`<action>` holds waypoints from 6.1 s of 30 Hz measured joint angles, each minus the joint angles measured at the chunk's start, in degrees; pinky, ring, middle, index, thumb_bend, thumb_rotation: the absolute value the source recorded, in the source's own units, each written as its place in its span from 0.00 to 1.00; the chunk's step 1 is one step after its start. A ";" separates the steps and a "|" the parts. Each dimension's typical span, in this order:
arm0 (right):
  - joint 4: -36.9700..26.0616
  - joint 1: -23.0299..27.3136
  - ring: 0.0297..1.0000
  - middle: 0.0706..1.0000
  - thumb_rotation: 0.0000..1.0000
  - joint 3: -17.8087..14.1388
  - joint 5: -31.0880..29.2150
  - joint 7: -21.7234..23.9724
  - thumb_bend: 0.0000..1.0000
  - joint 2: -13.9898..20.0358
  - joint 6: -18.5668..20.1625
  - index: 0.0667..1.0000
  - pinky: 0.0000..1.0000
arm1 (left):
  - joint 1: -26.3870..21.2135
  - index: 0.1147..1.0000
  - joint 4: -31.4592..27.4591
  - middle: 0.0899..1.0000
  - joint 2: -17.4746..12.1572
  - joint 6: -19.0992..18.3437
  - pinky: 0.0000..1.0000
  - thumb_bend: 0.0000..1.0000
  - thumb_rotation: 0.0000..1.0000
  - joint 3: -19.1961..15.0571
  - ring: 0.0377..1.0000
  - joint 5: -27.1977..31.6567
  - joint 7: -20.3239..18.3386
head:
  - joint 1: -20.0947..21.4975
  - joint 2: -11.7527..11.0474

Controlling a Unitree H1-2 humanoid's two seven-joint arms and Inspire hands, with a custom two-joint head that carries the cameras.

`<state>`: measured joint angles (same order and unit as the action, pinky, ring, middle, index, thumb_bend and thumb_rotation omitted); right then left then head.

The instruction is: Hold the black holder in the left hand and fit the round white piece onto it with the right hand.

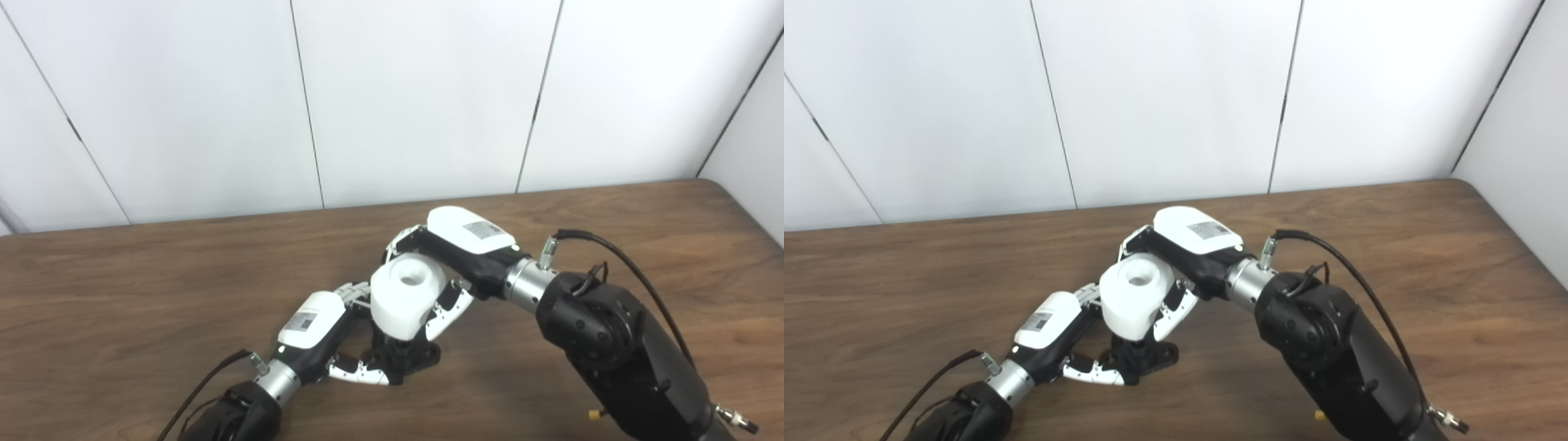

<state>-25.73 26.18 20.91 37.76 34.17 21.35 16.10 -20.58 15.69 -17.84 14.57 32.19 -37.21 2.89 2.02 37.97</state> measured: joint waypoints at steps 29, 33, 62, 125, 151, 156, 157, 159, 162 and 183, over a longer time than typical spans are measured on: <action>10.16 -2.49 0.69 0.71 0.13 0.98 1.10 -5.00 0.52 -1.65 -7.72 0.44 0.63 | 0.59 0.42 -1.64 0.88 -0.04 -2.32 0.93 0.52 0.05 0.09 0.90 -0.03 -0.64 | -0.70 1.32; 10.18 -2.38 0.68 0.71 0.13 1.16 1.25 -4.97 0.52 -1.71 -7.66 0.44 0.61 | 0.64 0.42 -1.92 0.88 -0.05 -2.54 0.92 0.52 0.05 0.11 0.90 -0.03 -0.79 | -0.97 1.49; 11.24 -1.00 0.67 0.68 0.13 3.44 0.68 -5.20 0.52 0.96 -13.81 0.44 0.63 | 0.92 0.42 -3.26 0.88 -0.29 -4.54 0.91 0.52 0.06 0.82 0.89 -0.07 -0.98 | -1.58 2.90; 12.18 0.50 0.72 0.82 0.28 3.07 1.51 -0.50 0.93 2.04 -13.17 0.99 0.56 | 1.53 0.42 -5.95 0.88 -0.61 -6.59 0.92 0.52 0.05 0.95 0.89 -0.43 -3.08 | -1.67 4.48; 12.23 -1.74 0.70 0.78 0.21 1.63 1.93 -3.96 0.91 1.30 -13.86 1.00 0.57 | 1.51 0.42 -6.08 0.88 -0.61 -6.61 0.93 0.52 0.05 0.96 0.90 -0.39 -3.34 | -1.67 4.83; 12.33 -2.06 0.73 0.81 0.22 1.17 1.84 -4.40 0.92 1.25 -13.93 1.00 0.62 | 1.51 0.42 -6.10 0.88 -0.61 -6.61 0.93 0.52 0.05 0.96 0.90 -0.39 -3.34 | -1.67 4.83; 12.37 -2.06 0.73 0.82 0.22 1.09 1.82 -4.40 0.92 1.25 -13.93 1.00 0.62 | 1.51 0.42 -6.10 0.88 -0.61 -6.61 0.92 0.52 0.05 0.96 0.90 -0.39 -3.34 | -1.67 4.83; 12.52 -2.05 0.73 0.82 0.21 0.97 1.78 -4.41 0.92 1.24 -13.93 1.00 0.61 | 1.51 0.42 -6.11 0.88 -0.62 -6.61 0.92 0.52 0.05 0.96 0.89 -0.39 -3.34 | -1.67 5.01; 12.60 -2.04 0.73 0.83 0.21 0.83 1.71 -4.42 0.92 1.22 -13.93 1.00 0.60 | 1.51 0.42 -6.12 0.88 -0.62 -6.61 0.92 0.52 0.05 0.96 0.89 -0.39 -3.34 | -1.67 5.01; 13.16 -1.93 0.71 0.85 0.22 0.57 0.86 -4.55 0.93 1.23 -14.37 1.00 0.58 | 1.50 0.42 -6.14 0.88 -0.63 -6.60 0.92 0.52 0.05 0.97 0.89 -0.41 -3.34 | -1.67 5.19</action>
<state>-12.57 24.25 21.48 38.61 29.62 22.58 1.73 -19.08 9.55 -18.47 7.97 33.16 -37.62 -0.46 0.35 43.15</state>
